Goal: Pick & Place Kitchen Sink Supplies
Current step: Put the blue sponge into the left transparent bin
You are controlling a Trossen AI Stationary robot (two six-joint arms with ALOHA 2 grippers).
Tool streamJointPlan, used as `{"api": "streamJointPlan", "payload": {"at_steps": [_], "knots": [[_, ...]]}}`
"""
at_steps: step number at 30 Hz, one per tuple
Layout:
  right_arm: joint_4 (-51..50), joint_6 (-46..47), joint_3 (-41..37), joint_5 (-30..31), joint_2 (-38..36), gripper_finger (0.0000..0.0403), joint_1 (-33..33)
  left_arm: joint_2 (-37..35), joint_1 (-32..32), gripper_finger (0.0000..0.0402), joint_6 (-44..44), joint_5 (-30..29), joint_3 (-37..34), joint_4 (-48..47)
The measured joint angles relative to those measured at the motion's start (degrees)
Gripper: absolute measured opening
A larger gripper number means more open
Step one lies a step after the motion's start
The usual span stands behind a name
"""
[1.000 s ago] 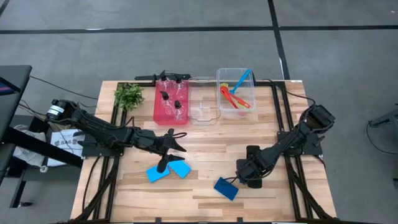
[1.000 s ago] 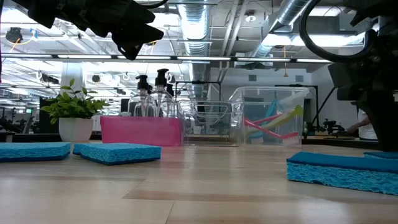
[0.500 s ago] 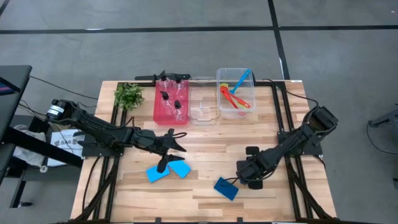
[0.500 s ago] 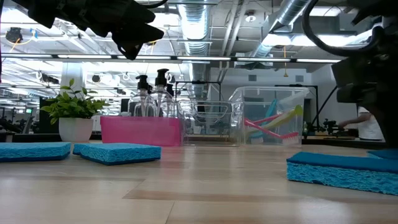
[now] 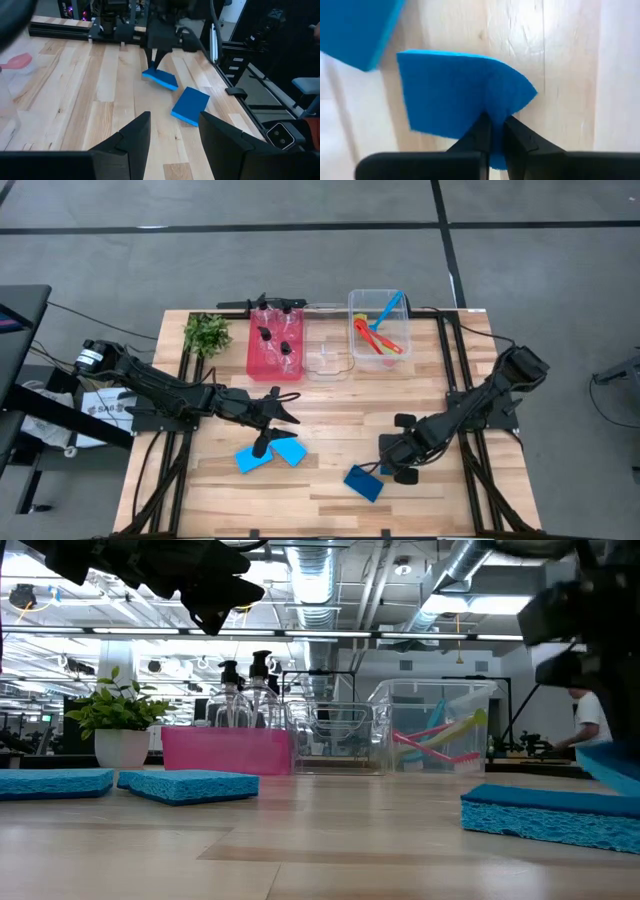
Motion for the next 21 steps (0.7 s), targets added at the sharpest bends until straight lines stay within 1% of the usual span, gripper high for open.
{"api": "streamJointPlan", "payload": {"at_steps": [5, 9, 14, 21], "knots": [[0.2, 0.0, 0.0, 0.3, -4.0, 0.0029, -0.5, 0.0, 0.0, 0.0168, 0.0, 0.0, 0.0, 0.0], [2.5, -0.4, 0.0, 2.2, -6.8, 0.0027, -0.8, 0.0, 0.0, 0.0168, 0.0, 0.0, 0.0, 0.1], [7.8, -3.7, 0.1, 5.9, -8.7, 0.0019, -1.0, 0.0, 0.0, 0.0168, 0.0, 0.0, 0.0, 0.2], [17.8, -9.8, 0.1, 8.6, -9.4, 0.0031, -2.1, 0.0, 0.0, 0.0168, 0.0, 0.0, 0.0, 0.2]]}}
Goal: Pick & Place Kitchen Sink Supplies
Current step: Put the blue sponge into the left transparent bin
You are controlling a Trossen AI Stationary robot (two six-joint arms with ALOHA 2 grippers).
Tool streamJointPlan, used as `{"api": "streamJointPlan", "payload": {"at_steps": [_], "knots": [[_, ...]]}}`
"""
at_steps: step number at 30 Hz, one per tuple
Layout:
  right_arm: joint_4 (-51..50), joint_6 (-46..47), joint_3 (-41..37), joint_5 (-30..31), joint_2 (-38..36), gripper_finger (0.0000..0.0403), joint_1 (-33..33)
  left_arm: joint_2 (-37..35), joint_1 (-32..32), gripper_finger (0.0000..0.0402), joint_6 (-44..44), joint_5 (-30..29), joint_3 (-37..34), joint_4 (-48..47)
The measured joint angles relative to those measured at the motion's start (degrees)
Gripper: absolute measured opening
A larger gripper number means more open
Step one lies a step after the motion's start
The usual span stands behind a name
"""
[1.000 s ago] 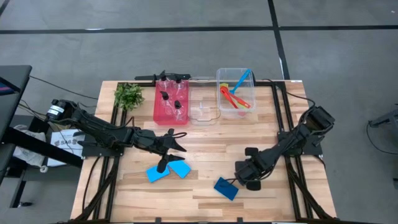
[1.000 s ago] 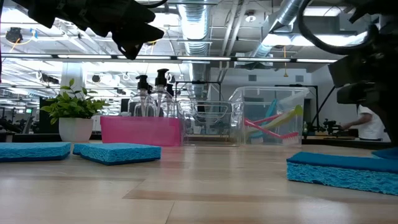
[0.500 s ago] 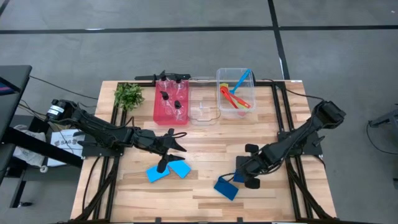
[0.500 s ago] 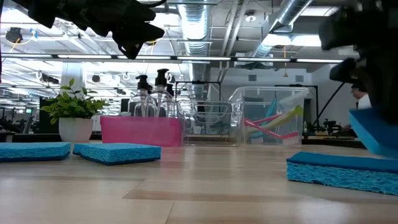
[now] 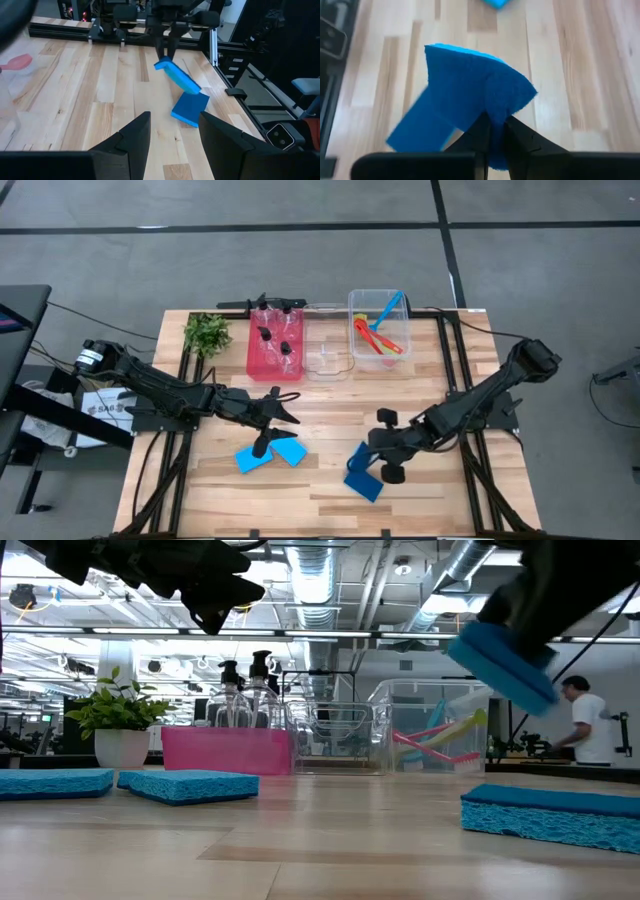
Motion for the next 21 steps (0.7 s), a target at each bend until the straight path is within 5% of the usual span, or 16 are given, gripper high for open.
{"api": "streamJointPlan", "payload": {"at_steps": [14, 21], "knots": [[14.1, -10.6, 0.0, 14.4, 0.0, 0.0032, -9.7, 0.0, 0.0, 0.0168, 0.0, 0.0, 0.0, 0.0], [25.4, -27.1, 0.1, 20.0, 0.0, 0.0018, -16.8, 0.0, 0.0, 0.0168, 0.0, 0.0, 0.0, 0.0]]}}
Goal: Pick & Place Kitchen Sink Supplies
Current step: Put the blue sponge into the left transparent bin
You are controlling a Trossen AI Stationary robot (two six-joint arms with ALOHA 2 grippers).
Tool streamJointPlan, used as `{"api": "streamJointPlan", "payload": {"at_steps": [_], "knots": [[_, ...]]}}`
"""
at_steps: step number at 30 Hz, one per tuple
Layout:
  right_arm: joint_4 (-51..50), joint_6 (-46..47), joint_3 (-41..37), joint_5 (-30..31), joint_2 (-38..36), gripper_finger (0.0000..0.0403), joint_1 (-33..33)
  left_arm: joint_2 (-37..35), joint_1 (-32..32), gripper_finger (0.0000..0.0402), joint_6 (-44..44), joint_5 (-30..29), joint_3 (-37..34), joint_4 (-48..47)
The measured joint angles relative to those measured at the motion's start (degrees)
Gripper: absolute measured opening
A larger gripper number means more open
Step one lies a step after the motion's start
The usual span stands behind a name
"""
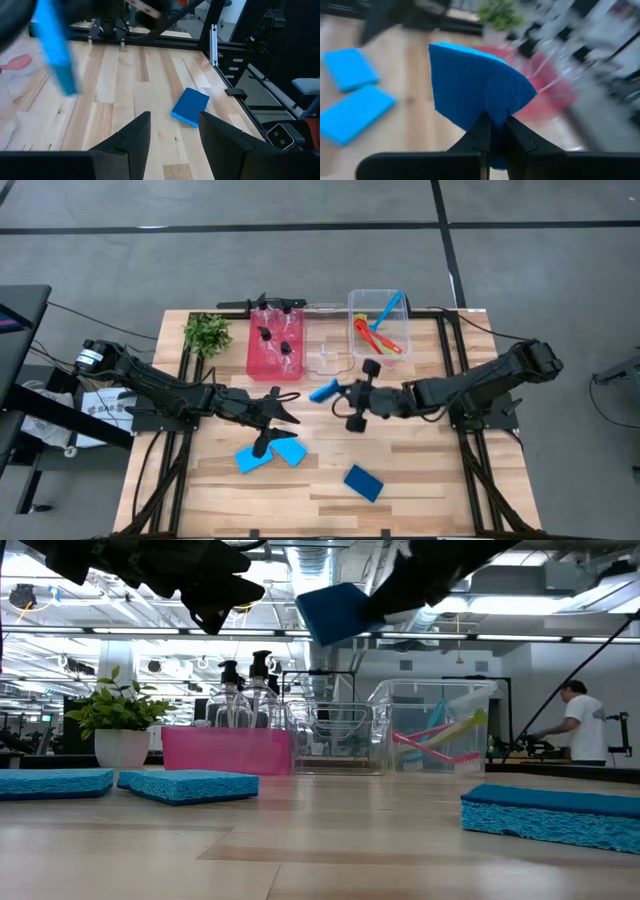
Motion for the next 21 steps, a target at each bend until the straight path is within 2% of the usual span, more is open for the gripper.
{"api": "streamJointPlan", "payload": {"at_steps": [3, 8, 21], "knots": [[2.8, -7.0, 0.0, 2.0, 0.0, 0.0020, -3.3, 0.0, 0.0, 0.0168, 0.0, 0.0, 0.0, 0.0], [5.8, -13.2, 0.0, 3.6, 0.0, 0.0040, -9.1, 0.0, 0.0, 0.0168, 0.0, 0.0, 0.0, 0.0], [7.4, -14.8, 0.0, 2.1, 0.5, 0.0031, -22.6, 0.0, 0.0, 0.0168, 0.0, 0.0, 0.0, 0.0]]}}
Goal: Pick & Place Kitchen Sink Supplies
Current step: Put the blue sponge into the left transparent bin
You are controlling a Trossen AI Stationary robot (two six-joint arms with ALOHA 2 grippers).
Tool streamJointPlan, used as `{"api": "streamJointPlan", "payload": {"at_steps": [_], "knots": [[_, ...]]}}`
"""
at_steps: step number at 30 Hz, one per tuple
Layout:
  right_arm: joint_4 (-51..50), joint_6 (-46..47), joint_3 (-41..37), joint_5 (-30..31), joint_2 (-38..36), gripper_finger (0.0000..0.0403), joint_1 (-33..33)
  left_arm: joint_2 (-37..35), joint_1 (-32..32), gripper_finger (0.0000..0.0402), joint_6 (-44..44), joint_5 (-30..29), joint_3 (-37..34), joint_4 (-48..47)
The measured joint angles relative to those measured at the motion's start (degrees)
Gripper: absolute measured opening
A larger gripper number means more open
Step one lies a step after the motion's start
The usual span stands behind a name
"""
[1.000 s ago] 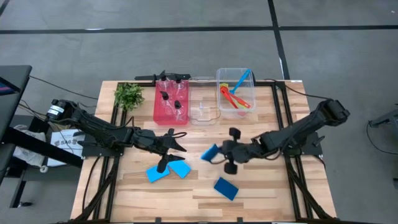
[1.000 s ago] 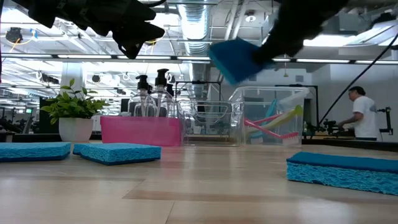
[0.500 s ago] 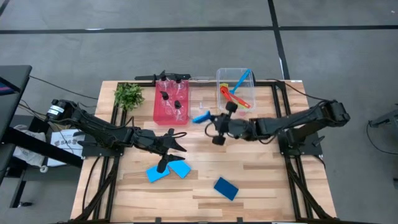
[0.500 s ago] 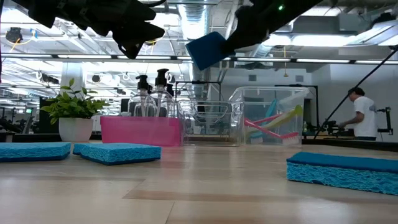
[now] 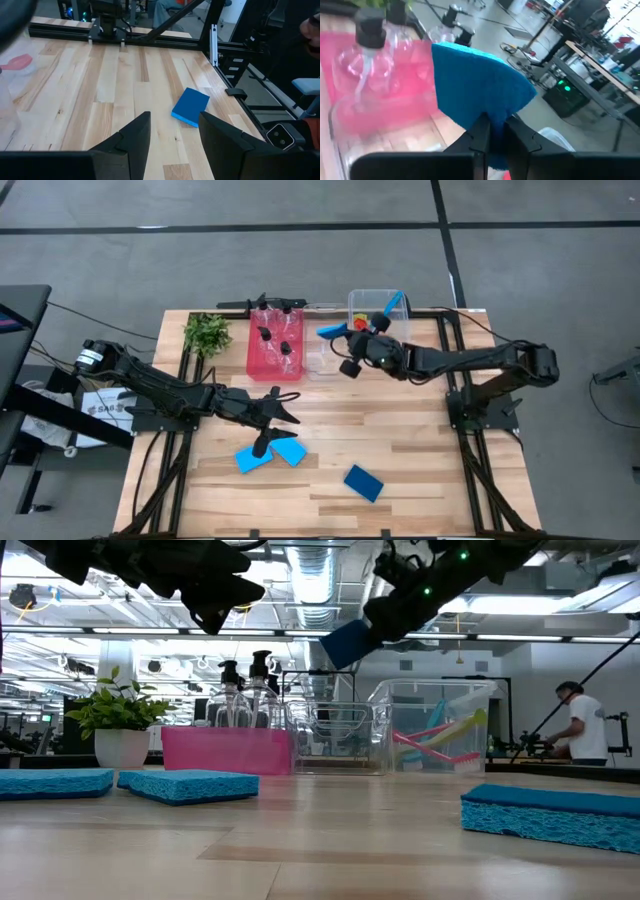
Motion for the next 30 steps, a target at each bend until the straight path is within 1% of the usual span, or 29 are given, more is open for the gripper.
{"api": "streamJointPlan", "payload": {"at_steps": [3, 7, 10, 13, 17, 19, 21, 23, 26, 30], "knots": [[2.9, 0.4, 0.0, -3.5, 0.0, 0.0038, -2.2, 0.0, 0.3, 0.0168, 0.0, 0.0, 0.0, 0.0], [6.7, 0.4, 0.0, -6.9, 0.0, 0.0031, -4.0, 0.0, 1.0, 0.0168, 0.0, 0.0, 0.0, 0.0], [6.8, -0.2, 0.0, -7.2, 0.0, 0.0024, -5.5, 0.0, 1.2, 0.0168, 0.0, 0.0, 0.0, 0.0], [5.5, -3.6, 0.2, -7.2, 0.0, 0.0027, -7.1, 0.0, 1.2, 0.0168, 0.0, 0.0, 0.0, 0.0], [2.3, -2.5, 3.7, -7.2, 0.2, 0.0043, -8.5, 0.0, 1.2, 0.0168, 0.0, 0.0, 0.0, 0.0], [0.9, -2.5, 6.5, -7.2, 1.6, 0.0046, -8.5, 0.0, 1.2, 0.0168, 0.0, 0.0, 0.0, 0.0], [-4.3, -2.6, 10.4, -7.2, 2.5, 0.0044, -8.5, 0.0, 1.2, 0.0168, 0.0, 0.0, 0.0, 0.0], [-10.5, -3.6, 15.5, -7.2, 5.4, 0.0039, -8.4, 0.0, 1.2, 0.0168, 0.0, 0.0, 0.0, 0.1], [-23.1, -3.9, 23.9, -7.4, 10.2, 0.0029, -8.4, 0.0, 1.2, 0.0168, 0.0, 0.0, 0.0, 0.3], [-35.4, -4.2, 33.8, -9.0, 16.9, 0.0026, -7.8, 0.0, 1.2, 0.0168, 0.0, 0.0, 0.0, 0.4]]}}
